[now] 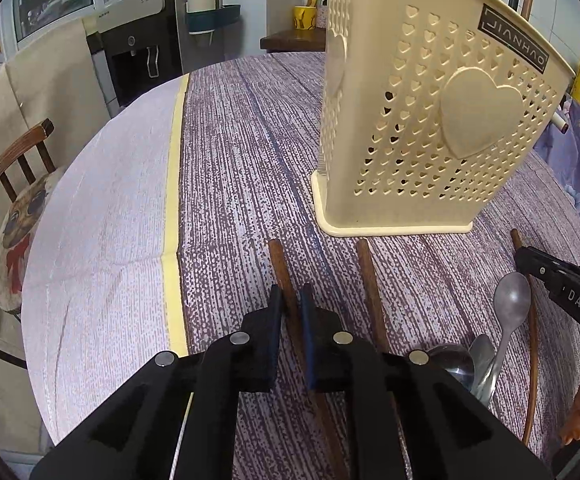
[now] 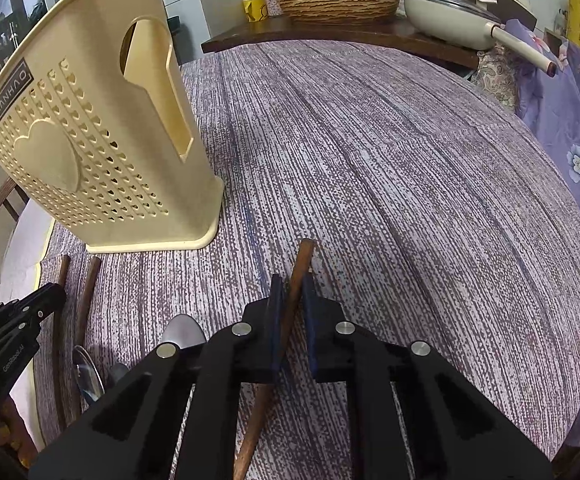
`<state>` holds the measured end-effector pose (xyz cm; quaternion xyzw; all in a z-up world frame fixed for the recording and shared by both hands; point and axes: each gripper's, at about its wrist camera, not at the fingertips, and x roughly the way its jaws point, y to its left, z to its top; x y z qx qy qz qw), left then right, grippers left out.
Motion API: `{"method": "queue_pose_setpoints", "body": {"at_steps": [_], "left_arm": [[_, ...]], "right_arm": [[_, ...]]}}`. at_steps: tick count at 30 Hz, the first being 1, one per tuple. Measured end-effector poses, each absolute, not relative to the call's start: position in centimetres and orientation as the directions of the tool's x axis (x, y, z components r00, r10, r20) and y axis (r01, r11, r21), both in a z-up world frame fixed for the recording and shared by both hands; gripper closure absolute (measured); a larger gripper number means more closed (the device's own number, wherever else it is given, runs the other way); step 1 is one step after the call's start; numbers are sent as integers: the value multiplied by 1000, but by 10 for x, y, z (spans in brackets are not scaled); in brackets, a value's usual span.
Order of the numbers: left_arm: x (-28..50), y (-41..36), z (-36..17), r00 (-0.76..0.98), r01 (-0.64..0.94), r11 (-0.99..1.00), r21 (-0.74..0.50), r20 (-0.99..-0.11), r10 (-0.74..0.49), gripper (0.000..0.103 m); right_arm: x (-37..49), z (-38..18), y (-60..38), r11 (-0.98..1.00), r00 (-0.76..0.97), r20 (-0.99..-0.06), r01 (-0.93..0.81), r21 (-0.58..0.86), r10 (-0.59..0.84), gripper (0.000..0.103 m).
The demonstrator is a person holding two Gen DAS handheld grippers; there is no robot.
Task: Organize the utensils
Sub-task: 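Lift both wooden chopsticks upright and lower them into the cream basket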
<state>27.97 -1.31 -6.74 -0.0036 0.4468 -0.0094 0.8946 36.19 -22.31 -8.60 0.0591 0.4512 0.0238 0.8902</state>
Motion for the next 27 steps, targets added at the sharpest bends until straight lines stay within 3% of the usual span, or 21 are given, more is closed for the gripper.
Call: {"method": "queue_pose_setpoints", "body": {"at_steps": [16,27], "left_arm": [[284,-9,-67,591,1,997,-72,-804,-59,94],[278,-2,-58,615,3,985,-174,-776,-139,95]], "right_arm": [[361,-83,-218,989,586,-802,4,147,116,94],[348,-72,-232,963,626,-748,-17,270,221,95]]}}
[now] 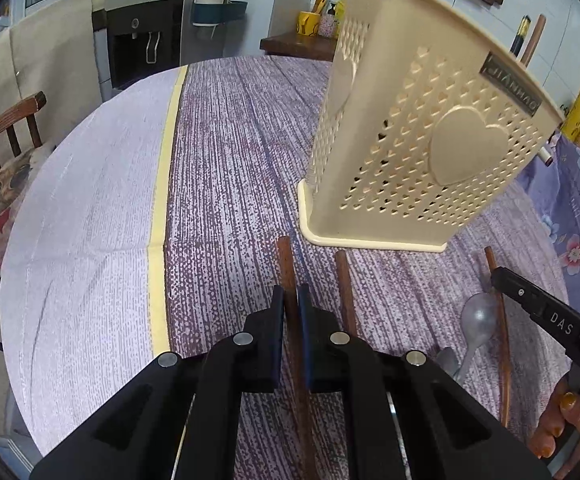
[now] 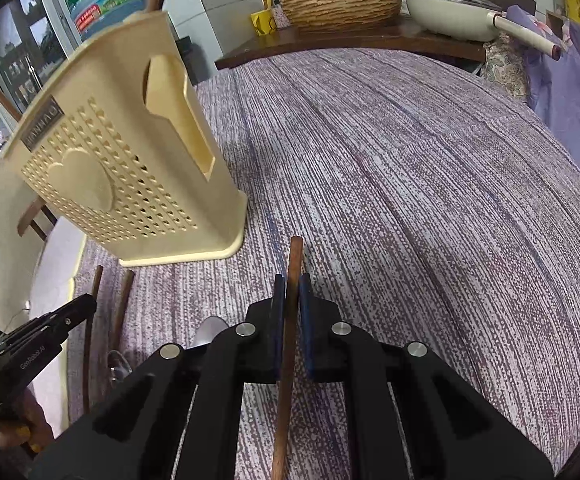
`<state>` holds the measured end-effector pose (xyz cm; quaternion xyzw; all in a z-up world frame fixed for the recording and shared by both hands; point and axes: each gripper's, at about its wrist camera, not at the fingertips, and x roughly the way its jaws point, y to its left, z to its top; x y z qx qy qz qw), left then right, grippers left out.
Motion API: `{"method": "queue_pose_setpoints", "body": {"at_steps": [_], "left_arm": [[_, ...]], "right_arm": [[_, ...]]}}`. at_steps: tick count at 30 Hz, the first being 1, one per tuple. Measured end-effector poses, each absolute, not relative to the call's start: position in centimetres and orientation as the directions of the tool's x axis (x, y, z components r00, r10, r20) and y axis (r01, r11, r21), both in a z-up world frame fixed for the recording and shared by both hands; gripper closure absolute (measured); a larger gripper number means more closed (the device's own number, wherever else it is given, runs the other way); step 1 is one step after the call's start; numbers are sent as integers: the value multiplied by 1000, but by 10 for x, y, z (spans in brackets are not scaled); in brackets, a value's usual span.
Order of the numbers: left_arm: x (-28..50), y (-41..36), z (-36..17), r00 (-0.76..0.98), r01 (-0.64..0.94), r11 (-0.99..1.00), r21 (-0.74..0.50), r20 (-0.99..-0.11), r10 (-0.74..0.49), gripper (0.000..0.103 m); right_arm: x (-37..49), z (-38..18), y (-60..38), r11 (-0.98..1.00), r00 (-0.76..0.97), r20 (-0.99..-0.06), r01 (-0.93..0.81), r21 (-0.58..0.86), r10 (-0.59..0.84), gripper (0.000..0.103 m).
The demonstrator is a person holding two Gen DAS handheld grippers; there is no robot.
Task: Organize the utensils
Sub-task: 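Lift both wooden chopsticks upright and lower them into the cream basket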
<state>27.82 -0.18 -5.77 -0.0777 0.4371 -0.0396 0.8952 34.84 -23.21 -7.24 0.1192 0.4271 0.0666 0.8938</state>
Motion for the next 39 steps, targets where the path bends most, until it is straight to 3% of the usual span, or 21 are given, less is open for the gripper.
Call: {"method": "queue_pose_setpoints", "body": {"at_steps": [10,25,39], "left_arm": [[249,1,-11,707,51,974,-222,-680,-192,95],[195,7,60,830,173,961,-214,-494,-260,95],[178,15,76,856,186,960,-209,-444,-263,95]], "right_arm": [[314,-27,-245,936,720,-620,-121,331,312,95],[239,60,-252,914,826,-403,-306,267,394,95],[224,76,-252,899,824,-371,-346,268,428,95]]}}
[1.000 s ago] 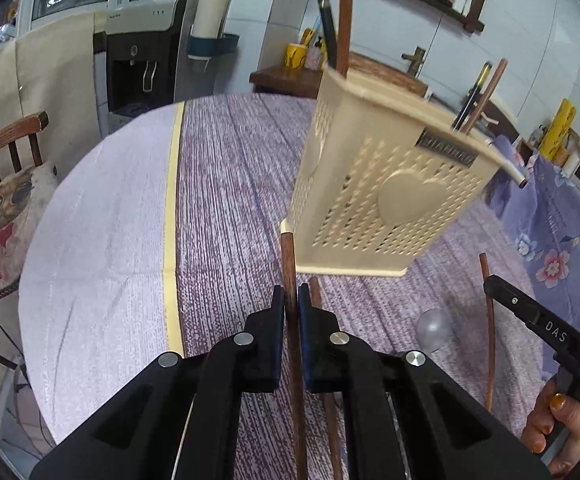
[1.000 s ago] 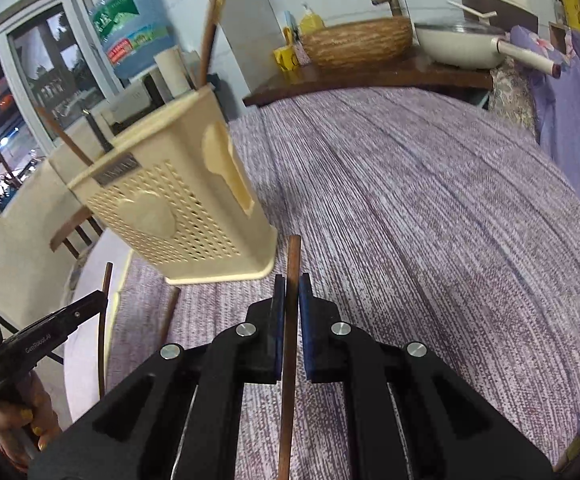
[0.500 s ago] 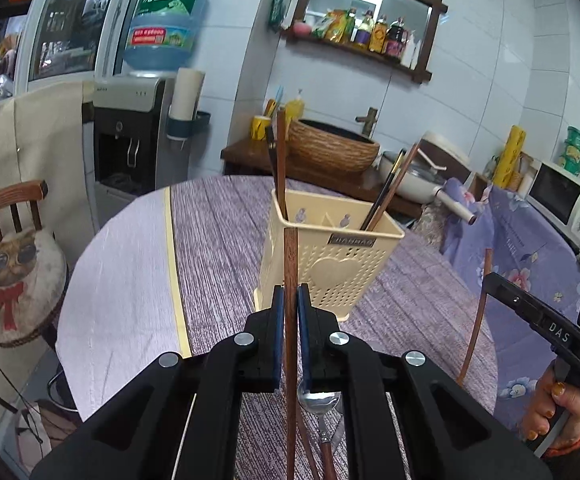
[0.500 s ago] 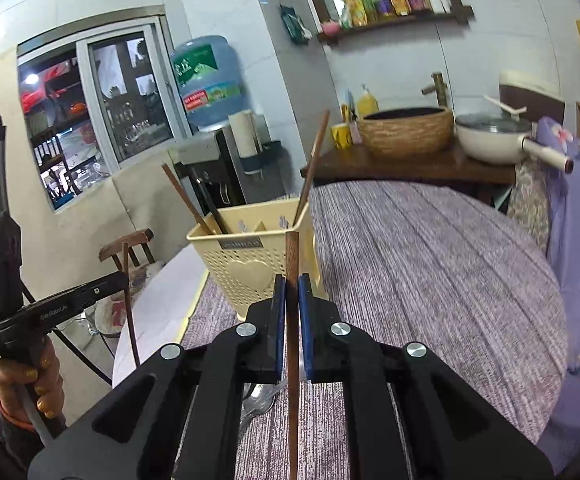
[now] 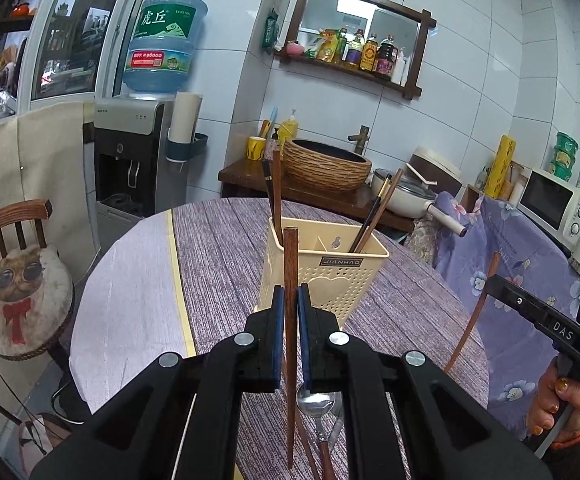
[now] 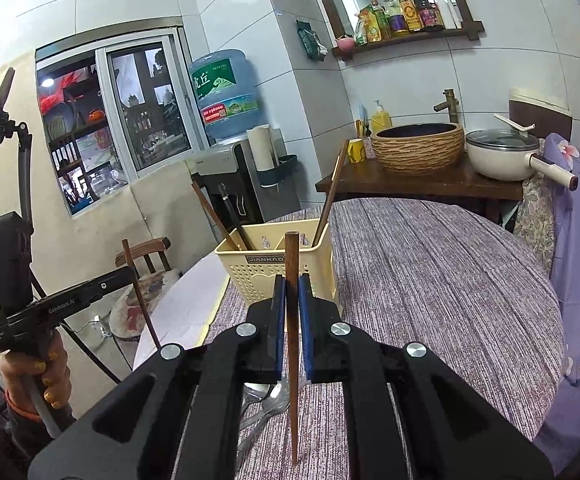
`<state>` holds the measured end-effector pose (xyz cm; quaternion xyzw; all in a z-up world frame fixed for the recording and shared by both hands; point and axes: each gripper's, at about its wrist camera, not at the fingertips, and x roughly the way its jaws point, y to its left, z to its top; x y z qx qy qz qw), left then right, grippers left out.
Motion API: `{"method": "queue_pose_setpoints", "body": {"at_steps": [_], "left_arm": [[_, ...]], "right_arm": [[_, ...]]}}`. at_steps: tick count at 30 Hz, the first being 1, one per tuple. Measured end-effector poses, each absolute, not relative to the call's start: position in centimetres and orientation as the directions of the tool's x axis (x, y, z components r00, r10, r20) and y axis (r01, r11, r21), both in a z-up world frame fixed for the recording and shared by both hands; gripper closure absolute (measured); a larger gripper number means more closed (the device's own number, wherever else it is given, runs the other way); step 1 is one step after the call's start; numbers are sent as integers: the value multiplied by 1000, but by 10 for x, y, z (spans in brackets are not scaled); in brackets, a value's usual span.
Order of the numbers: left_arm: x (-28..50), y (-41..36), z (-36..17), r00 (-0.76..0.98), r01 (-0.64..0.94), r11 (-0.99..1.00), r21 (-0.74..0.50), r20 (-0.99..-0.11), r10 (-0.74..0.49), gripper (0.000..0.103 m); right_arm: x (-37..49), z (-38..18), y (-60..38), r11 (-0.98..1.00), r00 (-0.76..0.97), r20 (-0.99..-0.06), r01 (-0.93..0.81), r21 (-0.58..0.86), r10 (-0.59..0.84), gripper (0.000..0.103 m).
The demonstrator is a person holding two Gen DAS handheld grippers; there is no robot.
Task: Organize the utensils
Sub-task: 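Lift both wooden chopsticks upright and lower them into the cream basket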
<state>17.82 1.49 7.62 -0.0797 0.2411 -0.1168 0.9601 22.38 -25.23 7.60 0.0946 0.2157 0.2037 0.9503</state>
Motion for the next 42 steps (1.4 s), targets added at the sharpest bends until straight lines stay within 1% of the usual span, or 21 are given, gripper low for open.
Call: {"method": "queue_pose_setpoints", "body": {"at_steps": [9,18,22,25,30,32,36,39,42], "left_arm": [[181,16,93,879,189,961,-204,-401,-258,96],[191,13,116,887,215,958,-191,-372,-273,96],[194,10,144,894,248,949,-192,-333,-301,96],[201,8,170,907,255,947,-194,-292,-304,96],[219,5,210,941,220,956,-195,-215,-261,96],[230,3,219,959,178,966,-187,-188,-213,96],[252,-1,212,966,126,973,-192,-198,-164,96],[265,-5,190,963,94,978,-187,-230,-137,96],[275,-6,167,954,73,980,-186,-272,-123,96]], "right_arm": [[229,96,-253,888,832,-326,-373,269,449,95],[247,125,-248,873,824,-303,-411,263,479,95],[255,146,-244,866,823,-282,-432,252,493,95],[264,173,-243,867,838,-245,-436,240,488,95],[280,215,-238,887,880,-163,-411,210,446,95],[288,223,-234,905,901,-141,-384,184,411,95],[307,213,-224,925,919,-147,-343,161,366,95],[319,192,-220,937,929,-157,-310,158,334,95],[329,170,-216,941,924,-198,-298,162,327,95]]}}
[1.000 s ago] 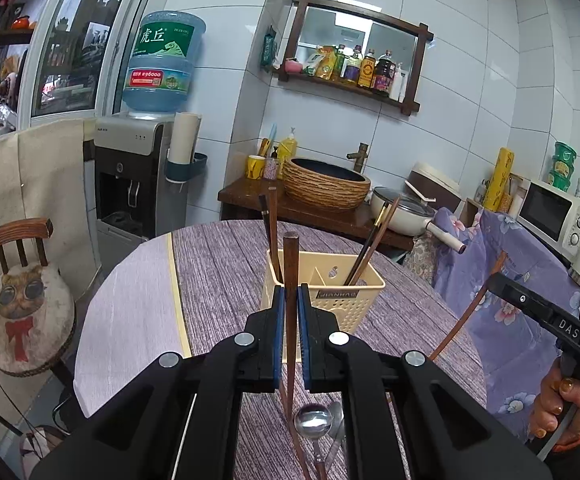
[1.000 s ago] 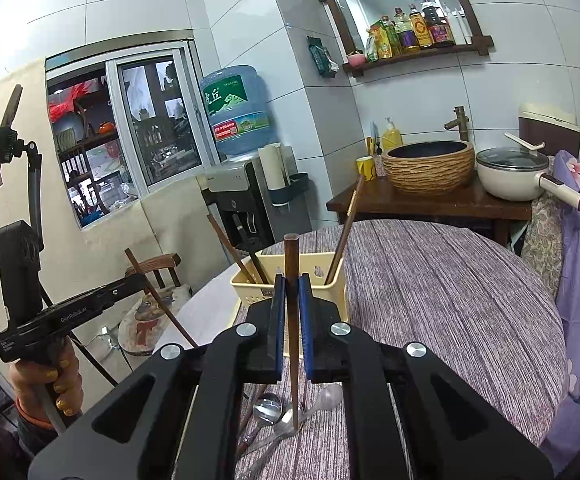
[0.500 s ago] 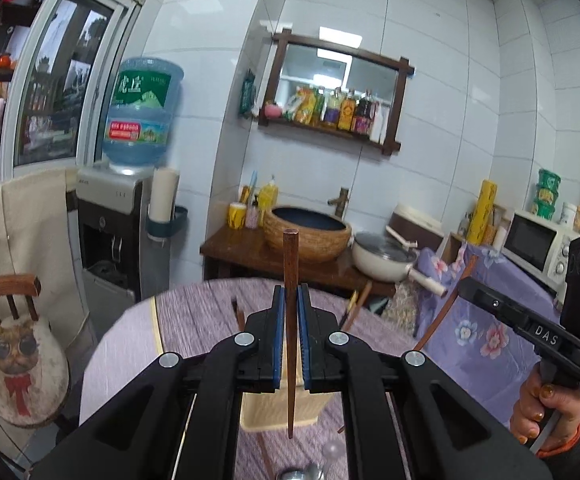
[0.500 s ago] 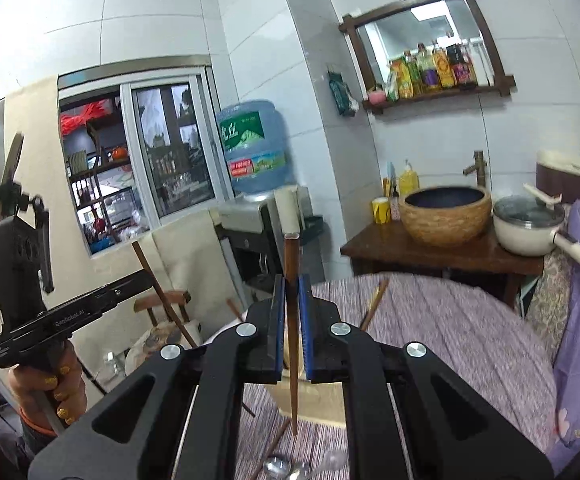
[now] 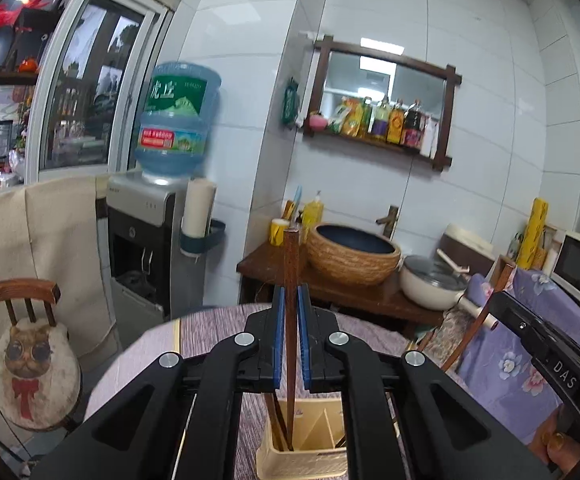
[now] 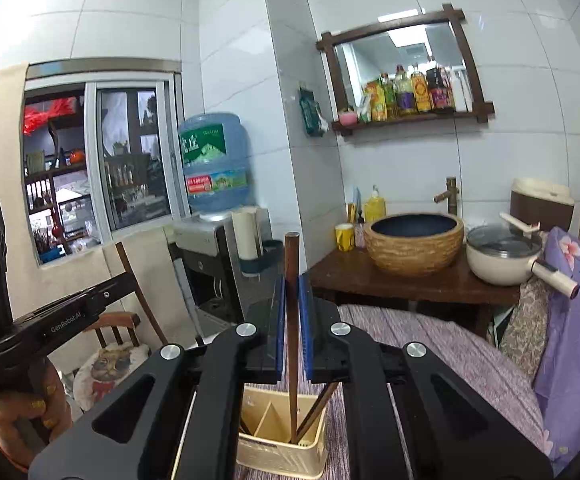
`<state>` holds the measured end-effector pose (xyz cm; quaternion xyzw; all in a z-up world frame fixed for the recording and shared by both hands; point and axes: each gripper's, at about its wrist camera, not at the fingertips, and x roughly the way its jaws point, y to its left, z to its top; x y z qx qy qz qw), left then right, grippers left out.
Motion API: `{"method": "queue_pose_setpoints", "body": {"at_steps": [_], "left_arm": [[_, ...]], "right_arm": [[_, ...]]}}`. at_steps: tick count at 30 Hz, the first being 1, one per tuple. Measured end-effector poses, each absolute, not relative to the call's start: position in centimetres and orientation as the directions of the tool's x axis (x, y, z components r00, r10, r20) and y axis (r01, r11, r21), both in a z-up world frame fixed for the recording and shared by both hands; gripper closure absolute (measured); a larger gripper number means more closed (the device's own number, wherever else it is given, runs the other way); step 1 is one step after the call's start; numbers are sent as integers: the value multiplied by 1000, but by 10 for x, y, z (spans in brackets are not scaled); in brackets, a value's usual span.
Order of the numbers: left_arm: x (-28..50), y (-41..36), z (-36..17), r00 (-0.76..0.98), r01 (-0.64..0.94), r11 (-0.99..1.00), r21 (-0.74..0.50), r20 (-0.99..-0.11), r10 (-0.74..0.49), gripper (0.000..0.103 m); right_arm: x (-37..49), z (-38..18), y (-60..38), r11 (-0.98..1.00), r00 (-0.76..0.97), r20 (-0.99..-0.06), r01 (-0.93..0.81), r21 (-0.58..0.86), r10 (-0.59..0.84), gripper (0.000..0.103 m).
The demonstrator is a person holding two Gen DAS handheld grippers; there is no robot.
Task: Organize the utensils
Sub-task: 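Lift both wooden chopsticks upright and lower them into the cream basket, then open both tools to release the chopsticks and withdraw toward the spoons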
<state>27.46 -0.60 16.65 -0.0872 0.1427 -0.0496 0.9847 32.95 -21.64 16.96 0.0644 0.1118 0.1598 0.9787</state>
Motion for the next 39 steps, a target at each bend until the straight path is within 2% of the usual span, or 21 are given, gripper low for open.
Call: {"method": "queue_pose_setpoints", "body": {"at_steps": [8,16,22,23,25,26,27,28,33,36,39], "left_arm": [[284,-8,120,921,64,978,-197,-365,-134,96],[293,-9,97,898,49,981,-190,-421,-126,96],[291,-9,87,893,48,981,-188,-433,-126,95],[289,-9,86,891,49,981,-187,-436,-128,92],[287,-9,83,890,51,980,-190,-437,-131,76],[284,-7,81,890,50,980,-193,-436,-132,64],[281,-6,80,891,49,979,-197,-434,-132,58],[277,-4,78,892,48,979,-199,-433,-132,57],[259,2,67,880,49,978,-203,-454,-139,46],[249,9,55,869,34,974,-222,-475,-138,43],[242,11,38,851,12,979,-206,-512,-119,42]], "right_arm": [[344,126,-214,946,910,-277,-264,187,309,95],[351,109,-218,949,906,-306,-235,212,293,95],[352,101,-221,950,909,-304,-228,211,286,95],[351,100,-221,951,909,-304,-231,207,286,95],[348,99,-221,953,912,-301,-225,201,278,89],[345,98,-222,955,914,-299,-220,200,273,73],[343,99,-221,956,917,-296,-214,201,268,52],[338,98,-223,957,923,-285,-206,203,259,46],[315,93,-224,968,933,-277,-186,169,228,43],[308,78,-224,968,913,-336,-181,173,231,39],[304,49,-222,974,874,-437,-147,173,210,38]]}}
